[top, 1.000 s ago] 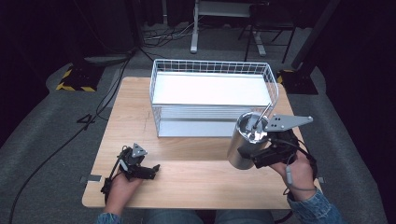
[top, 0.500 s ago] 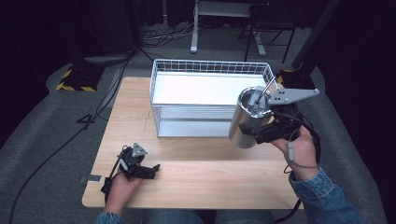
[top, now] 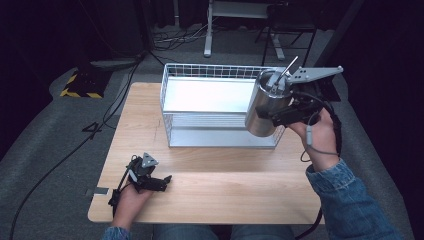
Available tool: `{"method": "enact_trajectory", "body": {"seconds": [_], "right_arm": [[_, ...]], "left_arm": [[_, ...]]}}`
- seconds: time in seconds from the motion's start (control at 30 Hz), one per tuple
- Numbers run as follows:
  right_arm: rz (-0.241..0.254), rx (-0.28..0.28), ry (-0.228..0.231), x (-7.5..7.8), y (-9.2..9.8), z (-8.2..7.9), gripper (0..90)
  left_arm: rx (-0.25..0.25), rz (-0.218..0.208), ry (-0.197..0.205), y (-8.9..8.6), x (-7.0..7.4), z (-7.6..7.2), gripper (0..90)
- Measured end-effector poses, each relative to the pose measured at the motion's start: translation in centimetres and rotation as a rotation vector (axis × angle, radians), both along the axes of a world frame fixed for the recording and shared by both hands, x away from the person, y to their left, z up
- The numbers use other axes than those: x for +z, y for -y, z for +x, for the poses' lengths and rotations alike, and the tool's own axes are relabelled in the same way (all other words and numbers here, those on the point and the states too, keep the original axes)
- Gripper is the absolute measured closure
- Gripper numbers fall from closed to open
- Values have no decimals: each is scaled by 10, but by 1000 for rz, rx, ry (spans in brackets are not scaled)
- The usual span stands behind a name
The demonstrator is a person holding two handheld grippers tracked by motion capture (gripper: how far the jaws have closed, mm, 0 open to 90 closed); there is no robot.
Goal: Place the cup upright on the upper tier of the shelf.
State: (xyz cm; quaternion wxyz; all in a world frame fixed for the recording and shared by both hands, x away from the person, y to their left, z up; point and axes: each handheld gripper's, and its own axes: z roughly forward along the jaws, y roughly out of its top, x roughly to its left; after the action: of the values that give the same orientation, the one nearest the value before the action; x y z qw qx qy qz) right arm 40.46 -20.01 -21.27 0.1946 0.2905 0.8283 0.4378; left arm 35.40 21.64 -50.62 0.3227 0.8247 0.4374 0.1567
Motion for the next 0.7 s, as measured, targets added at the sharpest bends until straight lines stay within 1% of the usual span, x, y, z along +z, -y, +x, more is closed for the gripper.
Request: {"method": "enact_trajectory", "body": {"seconds": [0.07,0.1,0.17,0.27,0.3,0.33,0.37,0.43,0.47,0.53,0.57,0.63,0.7], "right_arm": [[-6,-16,4,2,0,8,37],[-4,-30,5,5,1,16,37],[-3,-36,3,5,1,19,37],[0,-53,0,9,2,32,37],[-1,-60,4,10,2,39,37],[-1,-60,4,10,2,39,37],[-5,-77,5,11,2,45,37],[-5,-83,7,11,2,48,37],[-5,-92,10,12,2,55,37],[-1,-98,8,12,2,61,37],[-1,-98,8,12,2,61,37],[0,-107,8,12,0,68,37],[-10,-114,2,12,-2,74,37]], "left_arm": [[0,0,0,0,0,0,23],[0,0,0,0,0,0,23],[0,0,0,0,0,0,23],[0,0,0,0,0,0,23],[0,0,0,0,0,0,23],[0,0,0,0,0,0,23],[0,0,0,0,0,0,23],[0,0,0,0,0,0,23],[0,0,0,0,0,0,23],[0,0,0,0,0,0,23],[0,0,0,0,0,0,23],[0,0,0,0,0,0,23],[0,0,0,0,0,0,23]]}}
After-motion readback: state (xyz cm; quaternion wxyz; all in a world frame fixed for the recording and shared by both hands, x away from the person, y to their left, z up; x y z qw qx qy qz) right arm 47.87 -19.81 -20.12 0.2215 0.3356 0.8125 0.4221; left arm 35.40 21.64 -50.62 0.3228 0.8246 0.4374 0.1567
